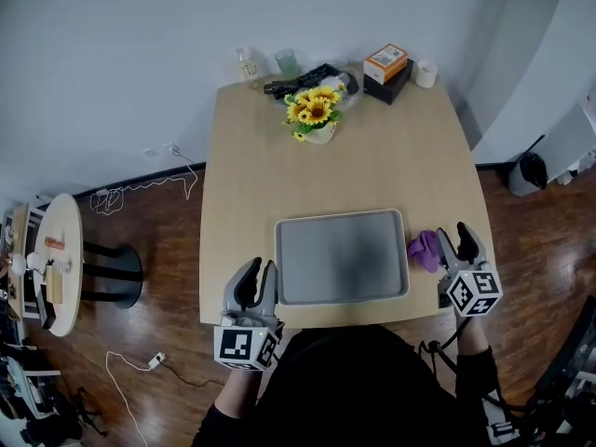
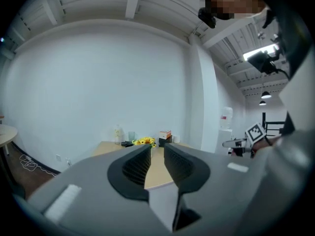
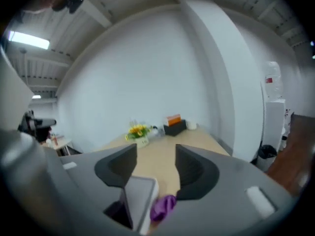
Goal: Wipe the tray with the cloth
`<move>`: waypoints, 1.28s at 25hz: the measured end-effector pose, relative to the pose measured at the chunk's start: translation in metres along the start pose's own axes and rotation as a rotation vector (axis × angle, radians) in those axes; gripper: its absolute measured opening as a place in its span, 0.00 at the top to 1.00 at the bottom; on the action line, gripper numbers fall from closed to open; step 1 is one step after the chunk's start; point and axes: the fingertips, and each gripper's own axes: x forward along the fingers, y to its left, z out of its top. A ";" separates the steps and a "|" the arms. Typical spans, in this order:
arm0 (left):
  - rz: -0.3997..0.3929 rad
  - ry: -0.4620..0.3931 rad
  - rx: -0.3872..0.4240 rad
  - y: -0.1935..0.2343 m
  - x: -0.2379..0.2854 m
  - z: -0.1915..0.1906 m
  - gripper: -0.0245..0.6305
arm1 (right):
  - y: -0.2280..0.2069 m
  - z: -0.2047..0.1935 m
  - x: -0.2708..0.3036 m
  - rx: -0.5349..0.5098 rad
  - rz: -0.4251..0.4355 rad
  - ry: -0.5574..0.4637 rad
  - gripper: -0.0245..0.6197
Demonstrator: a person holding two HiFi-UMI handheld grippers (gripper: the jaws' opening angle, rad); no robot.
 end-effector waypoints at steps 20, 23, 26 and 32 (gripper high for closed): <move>-0.141 -0.019 0.029 0.003 0.007 0.011 0.86 | 0.233 0.083 0.007 -0.323 0.366 -0.139 0.89; -0.156 -0.001 0.028 0.000 0.008 0.005 0.86 | 0.227 0.081 0.005 -0.324 0.344 -0.136 0.90; -0.175 -0.006 0.037 -0.004 0.009 0.003 0.86 | 0.224 0.077 0.004 -0.324 0.329 -0.127 0.90; -0.201 0.011 0.055 -0.011 0.011 0.001 0.86 | 0.219 0.070 0.001 -0.336 0.298 -0.113 0.90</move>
